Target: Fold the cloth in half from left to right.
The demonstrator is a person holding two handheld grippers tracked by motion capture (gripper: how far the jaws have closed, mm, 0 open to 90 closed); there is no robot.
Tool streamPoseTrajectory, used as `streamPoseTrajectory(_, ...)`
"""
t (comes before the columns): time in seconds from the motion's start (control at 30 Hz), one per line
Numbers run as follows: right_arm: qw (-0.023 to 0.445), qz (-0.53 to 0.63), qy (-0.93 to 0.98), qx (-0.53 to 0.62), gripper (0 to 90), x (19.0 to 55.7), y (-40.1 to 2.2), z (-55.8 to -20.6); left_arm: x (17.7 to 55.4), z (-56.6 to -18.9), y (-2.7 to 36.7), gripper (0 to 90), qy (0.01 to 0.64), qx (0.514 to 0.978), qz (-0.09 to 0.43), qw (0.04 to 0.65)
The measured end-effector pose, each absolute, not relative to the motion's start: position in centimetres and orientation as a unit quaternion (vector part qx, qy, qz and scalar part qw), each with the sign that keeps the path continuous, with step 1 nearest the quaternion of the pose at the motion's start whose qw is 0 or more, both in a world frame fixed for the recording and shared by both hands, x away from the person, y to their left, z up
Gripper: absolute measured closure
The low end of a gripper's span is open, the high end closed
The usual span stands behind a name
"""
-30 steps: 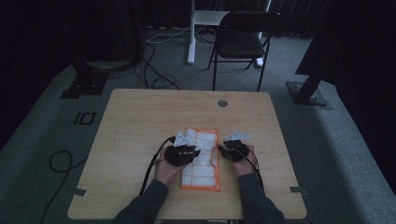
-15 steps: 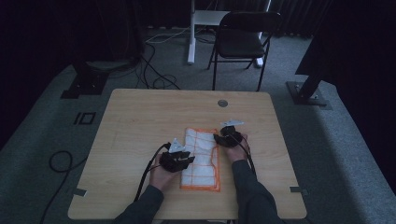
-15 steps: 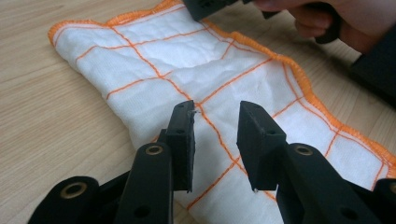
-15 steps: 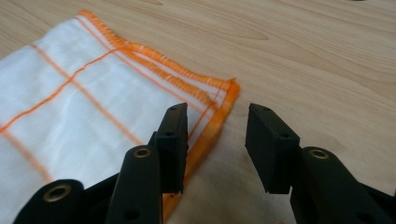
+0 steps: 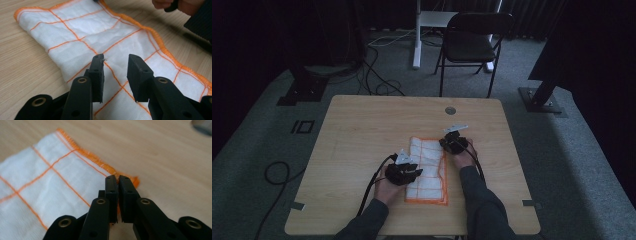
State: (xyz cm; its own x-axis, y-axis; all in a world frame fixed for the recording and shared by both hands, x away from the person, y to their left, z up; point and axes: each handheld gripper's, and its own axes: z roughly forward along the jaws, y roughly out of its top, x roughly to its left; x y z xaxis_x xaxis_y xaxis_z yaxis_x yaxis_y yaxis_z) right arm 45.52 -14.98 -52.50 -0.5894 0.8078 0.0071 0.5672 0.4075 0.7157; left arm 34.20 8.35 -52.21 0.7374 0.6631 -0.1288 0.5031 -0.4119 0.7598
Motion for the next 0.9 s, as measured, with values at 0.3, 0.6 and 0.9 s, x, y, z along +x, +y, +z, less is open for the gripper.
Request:
streamPoseTrajectory(0.3,0.202,0.355,0.796,0.447,73.1,46.0,-14.9,-51.8,33.1,-51.9,6.7,65.8,0.316,0.848,0.089,0.415)
streamPoseTrajectory(0.6,0.18,0.363,0.796,0.45,67.0,44.0,-16.2,-52.0,33.4,-52.0,7.0,65.0,0.325,0.845,0.098,0.414)
streamPoseTrajectory(0.9,0.138,0.389,0.808,0.421,55.1,39.4,-15.6,-52.2,34.1,-52.1,8.9,63.7,0.353,0.83,0.115,0.415)
